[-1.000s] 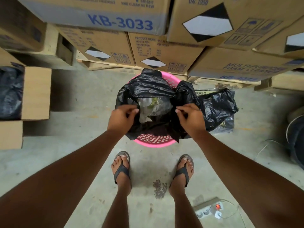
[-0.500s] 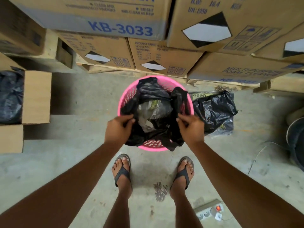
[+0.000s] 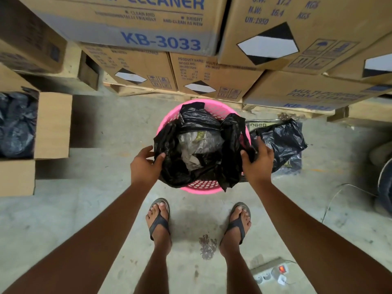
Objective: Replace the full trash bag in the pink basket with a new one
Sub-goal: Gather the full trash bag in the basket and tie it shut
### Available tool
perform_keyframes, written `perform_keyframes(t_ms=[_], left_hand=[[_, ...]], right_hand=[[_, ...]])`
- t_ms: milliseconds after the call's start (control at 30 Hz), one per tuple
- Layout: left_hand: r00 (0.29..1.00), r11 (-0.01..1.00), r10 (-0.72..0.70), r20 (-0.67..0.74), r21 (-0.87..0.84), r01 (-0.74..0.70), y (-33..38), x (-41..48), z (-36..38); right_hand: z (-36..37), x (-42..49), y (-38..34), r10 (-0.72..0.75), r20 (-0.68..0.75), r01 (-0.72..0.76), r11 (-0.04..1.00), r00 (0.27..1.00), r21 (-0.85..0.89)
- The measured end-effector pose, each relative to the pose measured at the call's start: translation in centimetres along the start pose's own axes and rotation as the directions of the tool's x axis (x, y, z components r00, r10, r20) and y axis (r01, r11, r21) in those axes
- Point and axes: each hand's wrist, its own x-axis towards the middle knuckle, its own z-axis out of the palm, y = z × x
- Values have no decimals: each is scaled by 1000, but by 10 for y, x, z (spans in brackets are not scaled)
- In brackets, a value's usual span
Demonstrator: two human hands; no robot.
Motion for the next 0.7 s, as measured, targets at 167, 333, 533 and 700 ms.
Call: perform_keyframes(t_ms=[167,333,533,700], left_hand=[[1000,985,22,5,-171,-21,11,-10,-2],[982,903,174,-68,-388,-187,63,-63,-28],[963,830,218,159,-549,-97,87,-90,-37],[941,856,322,100,-456,-245,86,-67,-20]], right_hand=[[-10,-4,-10,-78,-128,82,996,989,26],[-38,-30,-45,-139,-39,144,934,990,326],[-53,-48,-75,-182,111,130,922,977,365],[-43,-41,-77,-166,107,109,906,980,409]])
